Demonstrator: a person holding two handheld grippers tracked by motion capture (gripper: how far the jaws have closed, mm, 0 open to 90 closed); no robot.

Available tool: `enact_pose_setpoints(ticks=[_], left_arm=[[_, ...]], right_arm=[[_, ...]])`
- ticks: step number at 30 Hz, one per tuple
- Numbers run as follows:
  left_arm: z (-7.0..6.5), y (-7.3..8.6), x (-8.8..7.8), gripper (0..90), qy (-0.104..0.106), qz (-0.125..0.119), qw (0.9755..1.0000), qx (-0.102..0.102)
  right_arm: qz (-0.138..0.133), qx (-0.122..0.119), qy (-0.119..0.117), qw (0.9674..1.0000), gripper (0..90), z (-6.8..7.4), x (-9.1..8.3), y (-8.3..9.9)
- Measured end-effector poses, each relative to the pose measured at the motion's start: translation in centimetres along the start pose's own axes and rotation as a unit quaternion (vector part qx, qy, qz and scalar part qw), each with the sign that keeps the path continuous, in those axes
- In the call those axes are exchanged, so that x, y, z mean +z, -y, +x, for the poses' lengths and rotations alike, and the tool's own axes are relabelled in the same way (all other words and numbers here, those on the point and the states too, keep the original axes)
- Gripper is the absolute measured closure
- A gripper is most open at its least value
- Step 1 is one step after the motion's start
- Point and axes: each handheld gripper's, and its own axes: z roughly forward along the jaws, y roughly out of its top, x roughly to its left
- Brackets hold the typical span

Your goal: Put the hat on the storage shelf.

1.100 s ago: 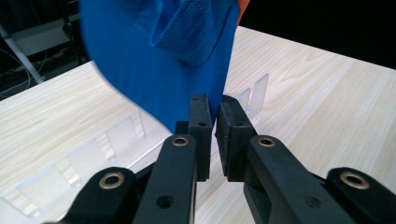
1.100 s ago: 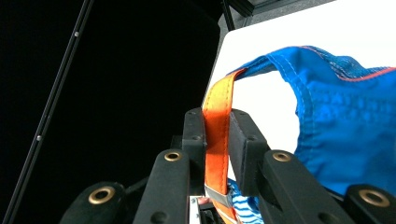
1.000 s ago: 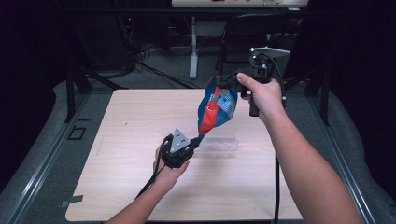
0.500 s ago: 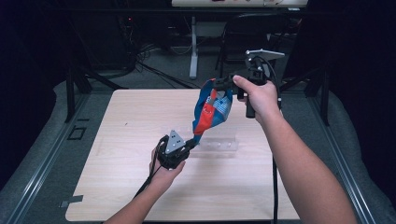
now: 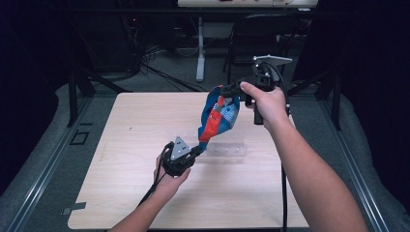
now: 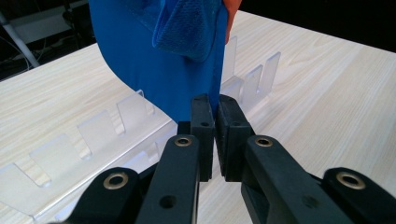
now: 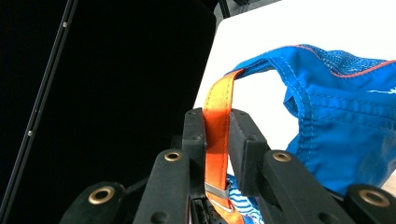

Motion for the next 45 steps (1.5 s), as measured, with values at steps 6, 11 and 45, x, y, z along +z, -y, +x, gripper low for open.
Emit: enact_pose_setpoints(ticks=[6,11,45], left_arm=[[0.0,0.5,0.2,86.6,-0.001,0.007,1.0,0.0],[0.0,0.8,0.2,86.6,-0.001,0.011,0.9999,-0.003],[0.5,2.4,-0.2,80.1,-0.002,0.012,0.9997,-0.021]], right_arm=[[0.006,0.005,0.004,1.0,78.1,-0.7,0.4,0.2],[0.008,0.009,0.005,0.9999,78.1,-1.2,0.5,0.3],[0.029,0.034,0.033,0.9985,75.7,-5.1,1.4,1.5]])
